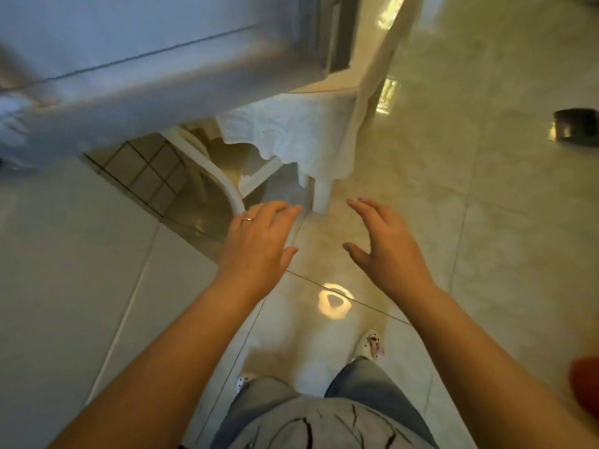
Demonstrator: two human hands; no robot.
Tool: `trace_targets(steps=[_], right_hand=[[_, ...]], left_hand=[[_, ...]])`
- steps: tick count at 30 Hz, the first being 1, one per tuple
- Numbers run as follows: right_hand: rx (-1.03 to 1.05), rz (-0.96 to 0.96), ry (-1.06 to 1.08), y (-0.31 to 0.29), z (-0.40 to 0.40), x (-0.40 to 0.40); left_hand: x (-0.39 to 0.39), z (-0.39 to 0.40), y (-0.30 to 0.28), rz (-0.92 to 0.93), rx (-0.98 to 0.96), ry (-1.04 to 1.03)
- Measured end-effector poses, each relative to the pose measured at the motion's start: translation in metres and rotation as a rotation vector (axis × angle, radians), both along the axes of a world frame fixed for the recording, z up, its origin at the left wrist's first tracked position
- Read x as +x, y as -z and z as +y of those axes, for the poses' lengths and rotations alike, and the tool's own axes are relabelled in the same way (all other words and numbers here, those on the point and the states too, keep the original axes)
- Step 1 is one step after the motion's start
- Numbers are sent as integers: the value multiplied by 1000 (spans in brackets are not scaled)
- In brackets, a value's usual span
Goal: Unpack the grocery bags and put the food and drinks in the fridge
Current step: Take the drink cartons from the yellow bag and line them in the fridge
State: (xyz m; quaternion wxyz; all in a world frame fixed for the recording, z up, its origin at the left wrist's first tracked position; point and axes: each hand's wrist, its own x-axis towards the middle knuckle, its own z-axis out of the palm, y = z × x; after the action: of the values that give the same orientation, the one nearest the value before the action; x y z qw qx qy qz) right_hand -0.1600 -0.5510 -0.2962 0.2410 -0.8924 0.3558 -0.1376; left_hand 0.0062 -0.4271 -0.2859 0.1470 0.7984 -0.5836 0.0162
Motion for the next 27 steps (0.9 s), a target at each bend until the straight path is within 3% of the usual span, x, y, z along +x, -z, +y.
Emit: trace_targets(steps=[12, 19, 27], right_hand=[[9, 97, 127, -3, -190, -131], [15, 133, 92, 0, -288, -116], [-15, 121, 44, -1, -451, -45]], left_hand=[[-107, -209, 9, 36, 6, 95], [-90, -312, 18, 60, -7, 72], [-29, -470, 31, 83, -20, 64]])
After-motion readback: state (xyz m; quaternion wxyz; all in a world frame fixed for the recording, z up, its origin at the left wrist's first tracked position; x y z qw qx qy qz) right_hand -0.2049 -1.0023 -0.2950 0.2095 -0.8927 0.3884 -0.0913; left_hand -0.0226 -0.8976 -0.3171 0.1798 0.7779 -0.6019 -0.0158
